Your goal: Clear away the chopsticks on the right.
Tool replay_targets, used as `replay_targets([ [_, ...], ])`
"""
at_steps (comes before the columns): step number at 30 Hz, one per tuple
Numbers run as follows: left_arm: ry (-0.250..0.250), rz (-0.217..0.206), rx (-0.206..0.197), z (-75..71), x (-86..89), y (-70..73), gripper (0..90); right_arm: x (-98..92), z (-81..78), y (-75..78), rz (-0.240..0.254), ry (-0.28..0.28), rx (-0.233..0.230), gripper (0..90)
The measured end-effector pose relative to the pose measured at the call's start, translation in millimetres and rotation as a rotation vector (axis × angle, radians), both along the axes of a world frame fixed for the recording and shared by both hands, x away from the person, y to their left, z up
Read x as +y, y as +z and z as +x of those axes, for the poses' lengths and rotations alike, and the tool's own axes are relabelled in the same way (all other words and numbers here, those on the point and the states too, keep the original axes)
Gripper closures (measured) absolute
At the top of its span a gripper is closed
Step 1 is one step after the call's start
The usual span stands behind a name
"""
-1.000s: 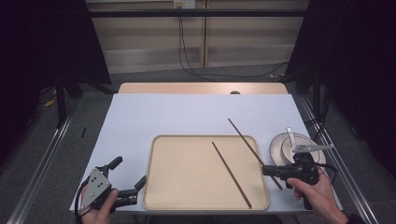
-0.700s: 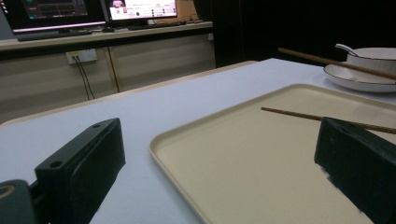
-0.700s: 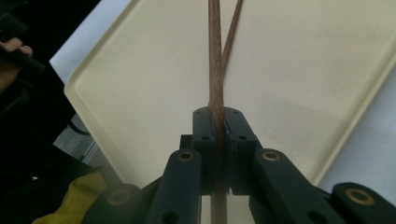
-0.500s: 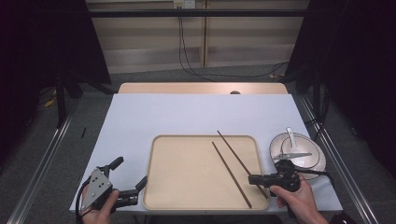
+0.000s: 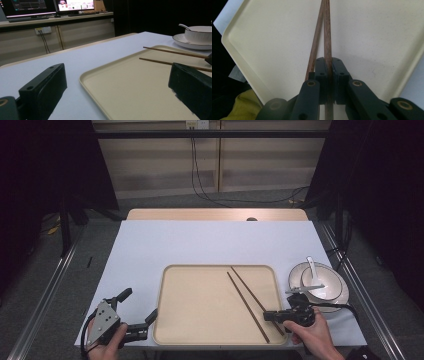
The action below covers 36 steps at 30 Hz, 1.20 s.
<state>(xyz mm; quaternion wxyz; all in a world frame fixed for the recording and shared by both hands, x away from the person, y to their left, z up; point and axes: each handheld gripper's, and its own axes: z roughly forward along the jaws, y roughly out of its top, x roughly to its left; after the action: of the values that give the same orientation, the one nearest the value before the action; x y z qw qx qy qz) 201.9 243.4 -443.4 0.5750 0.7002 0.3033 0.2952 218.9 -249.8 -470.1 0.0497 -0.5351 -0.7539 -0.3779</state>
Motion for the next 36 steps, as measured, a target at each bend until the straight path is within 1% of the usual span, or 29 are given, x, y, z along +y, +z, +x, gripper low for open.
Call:
replay_targets([
  [3,-0.002,-0.011,0.005,-0.3,-0.4,-0.2,1.6,0.9,0.1,-2.4,-0.021,-0.007,0.007,84.4],
  [5,-0.001,-0.002,0.002,-0.4,-0.1,0.0,1.6,1.2,0.2,-2.3,-0.020,-0.015,0.009,84.4],
  [9,-0.001,-0.002,0.003,-0.5,0.0,-0.1,1.6,2.0,-0.3,-2.2,-0.023,-0.031,0.016,83.7],
  [17,-0.009,-0.006,0.003,0.0,-0.7,-0.3,1.6,2.1,-0.5,-2.2,-0.022,-0.038,0.020,83.4],
  [19,0.005,-0.002,0.002,-0.4,-0.5,-0.2,1.6,2.2,-0.6,-2.1,-0.021,-0.040,0.021,83.3],
  [25,-0.004,-0.001,0.005,-0.1,-0.5,-0.3,1.6,2.1,-0.6,-1.9,-0.021,-0.034,0.019,82.3],
  [29,-0.003,-0.005,0.006,-0.3,-0.8,-0.4,1.6,2.1,-0.7,-1.1,-0.011,-0.028,0.024,76.2],
  [32,-0.001,-0.006,0.006,-0.1,-0.6,-0.5,1.6,1.7,-0.7,-0.9,-0.015,-0.027,0.020,75.7],
  [34,-0.004,-0.005,0.005,-0.2,-0.7,-0.4,1.6,1.1,-1.0,0.1,-0.019,-0.027,0.014,70.4],
  [35,-0.005,-0.005,0.005,-0.1,-0.6,-0.4,1.6,0.6,-0.9,0.3,-0.016,-0.021,0.006,65.8],
  [36,-0.005,-0.003,0.005,-0.1,-0.5,-0.4,1.6,0.0,-1.0,0.8,-0.017,-0.018,-0.005,63.3],
])
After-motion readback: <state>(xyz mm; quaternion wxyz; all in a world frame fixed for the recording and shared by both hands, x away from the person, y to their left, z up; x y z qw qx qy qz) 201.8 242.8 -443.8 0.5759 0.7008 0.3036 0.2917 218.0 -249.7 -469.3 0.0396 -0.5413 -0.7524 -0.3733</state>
